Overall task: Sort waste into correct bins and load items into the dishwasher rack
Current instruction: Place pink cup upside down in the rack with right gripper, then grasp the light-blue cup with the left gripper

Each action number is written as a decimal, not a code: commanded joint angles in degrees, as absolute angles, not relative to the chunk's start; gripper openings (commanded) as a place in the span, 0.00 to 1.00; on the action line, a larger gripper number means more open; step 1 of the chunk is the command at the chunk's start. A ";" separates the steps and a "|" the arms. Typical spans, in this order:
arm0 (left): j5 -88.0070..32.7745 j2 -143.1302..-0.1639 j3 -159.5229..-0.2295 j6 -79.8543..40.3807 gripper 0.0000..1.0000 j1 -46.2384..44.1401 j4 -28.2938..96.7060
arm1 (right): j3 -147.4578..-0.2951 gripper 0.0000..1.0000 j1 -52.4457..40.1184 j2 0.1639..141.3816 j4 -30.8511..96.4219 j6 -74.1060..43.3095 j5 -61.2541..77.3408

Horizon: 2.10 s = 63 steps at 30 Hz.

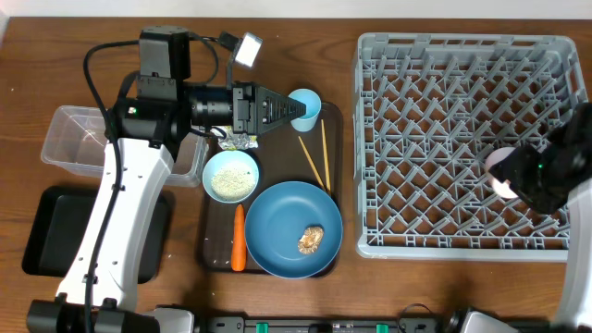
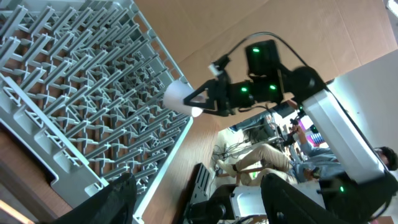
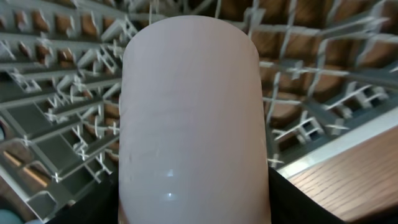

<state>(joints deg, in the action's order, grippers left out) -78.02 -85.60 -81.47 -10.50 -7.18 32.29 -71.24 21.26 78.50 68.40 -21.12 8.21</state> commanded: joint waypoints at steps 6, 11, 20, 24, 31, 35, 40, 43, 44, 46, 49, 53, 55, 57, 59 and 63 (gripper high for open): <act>-78.41 -85.27 -81.84 -10.41 0.65 -7.03 32.27 | -71.88 0.55 21.96 86.13 69.06 -18.55 10.55; -78.37 -85.27 -81.84 -10.39 0.65 -7.03 32.27 | -71.88 0.76 22.13 88.51 67.66 -18.55 10.52; -74.67 -85.27 -81.84 -10.39 0.66 -7.03 32.51 | -76.34 0.82 22.11 86.19 66.76 -16.64 11.09; -65.41 -85.27 -81.82 -9.72 0.66 -7.35 34.06 | -76.95 0.79 21.76 83.59 66.19 -11.09 19.64; -17.21 -87.37 -81.54 -2.31 0.66 -15.94 36.99 | -76.95 0.81 19.97 75.11 62.02 -3.57 34.79; -6.39 -92.97 -81.54 -0.62 0.66 -20.78 33.91 | -76.93 0.82 17.91 70.28 61.21 -4.21 34.74; -3.36 -101.82 -81.54 -1.65 0.66 -21.43 28.08 | -76.93 0.83 15.97 67.70 62.02 -4.21 34.74; -3.36 -106.43 -81.54 -4.45 0.65 -20.86 24.40 | -76.88 0.83 15.18 67.61 62.94 -4.21 34.76; -3.38 -107.70 -81.54 -5.54 0.65 -20.64 23.27 | -76.82 0.83 14.92 67.61 63.16 -4.19 34.72; -3.44 -109.82 -81.54 -6.79 0.65 -20.47 21.58 | -76.79 0.83 14.59 67.61 63.51 -4.19 34.52; -5.34 -112.20 -81.54 -7.81 0.61 -20.49 20.71 | -76.79 0.83 14.24 67.61 63.46 -4.16 34.50; -8.47 -114.83 -81.54 -7.90 0.48 -20.53 20.91 | -76.79 0.83 14.17 67.61 63.48 -4.19 34.52; -8.51 -115.37 -81.54 -8.93 0.29 -20.53 21.76 | -76.79 0.83 14.17 67.61 63.48 -4.19 34.50; -8.51 -115.31 -81.54 -8.93 0.19 -20.53 22.15 | -76.79 0.83 14.17 67.61 63.51 -4.19 34.52; -8.51 -114.91 -81.56 -8.93 0.06 -20.49 22.20 | -76.79 0.84 14.17 67.61 63.46 -4.16 34.50; -8.58 -111.72 -81.58 -9.85 0.06 -20.25 23.53 | -76.79 0.84 14.17 67.61 63.48 -4.14 34.15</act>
